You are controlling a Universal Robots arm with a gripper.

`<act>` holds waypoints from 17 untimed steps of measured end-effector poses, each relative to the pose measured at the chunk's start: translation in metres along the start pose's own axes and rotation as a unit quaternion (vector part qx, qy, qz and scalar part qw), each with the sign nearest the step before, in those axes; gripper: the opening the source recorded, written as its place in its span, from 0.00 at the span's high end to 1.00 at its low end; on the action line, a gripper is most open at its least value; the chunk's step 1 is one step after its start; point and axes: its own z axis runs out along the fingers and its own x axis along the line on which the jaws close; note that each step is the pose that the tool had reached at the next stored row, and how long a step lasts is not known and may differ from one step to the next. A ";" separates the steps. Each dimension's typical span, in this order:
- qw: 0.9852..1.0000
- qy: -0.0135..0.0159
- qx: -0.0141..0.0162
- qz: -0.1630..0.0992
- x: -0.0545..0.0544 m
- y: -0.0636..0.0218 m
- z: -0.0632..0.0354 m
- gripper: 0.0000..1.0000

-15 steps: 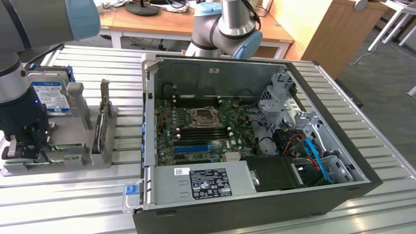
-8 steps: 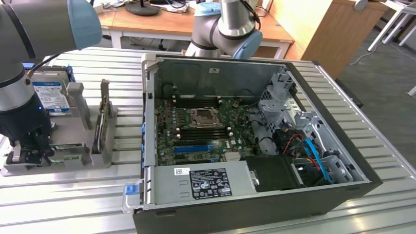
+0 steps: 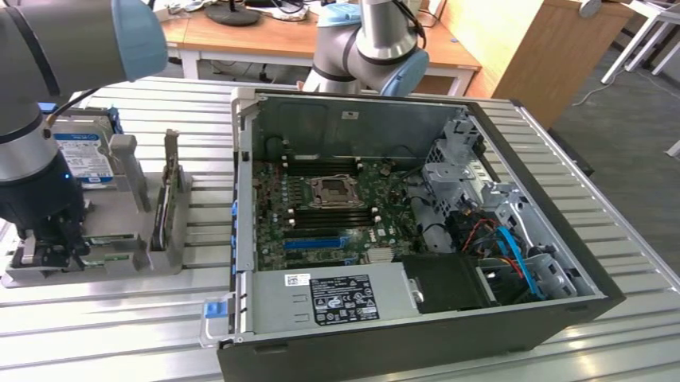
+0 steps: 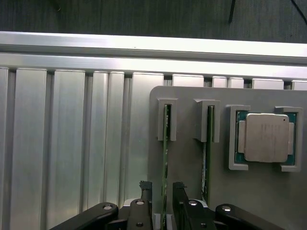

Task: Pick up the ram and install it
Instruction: 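Pick up the ram and move it above insertion slot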

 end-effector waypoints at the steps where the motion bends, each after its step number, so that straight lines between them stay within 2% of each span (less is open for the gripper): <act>1: 1.000 0.000 0.000 0.000 0.000 -0.0006 0.0000 0.69; 17: 1.000 0.000 0.000 0.000 0.000 -0.0108 0.0000 0.69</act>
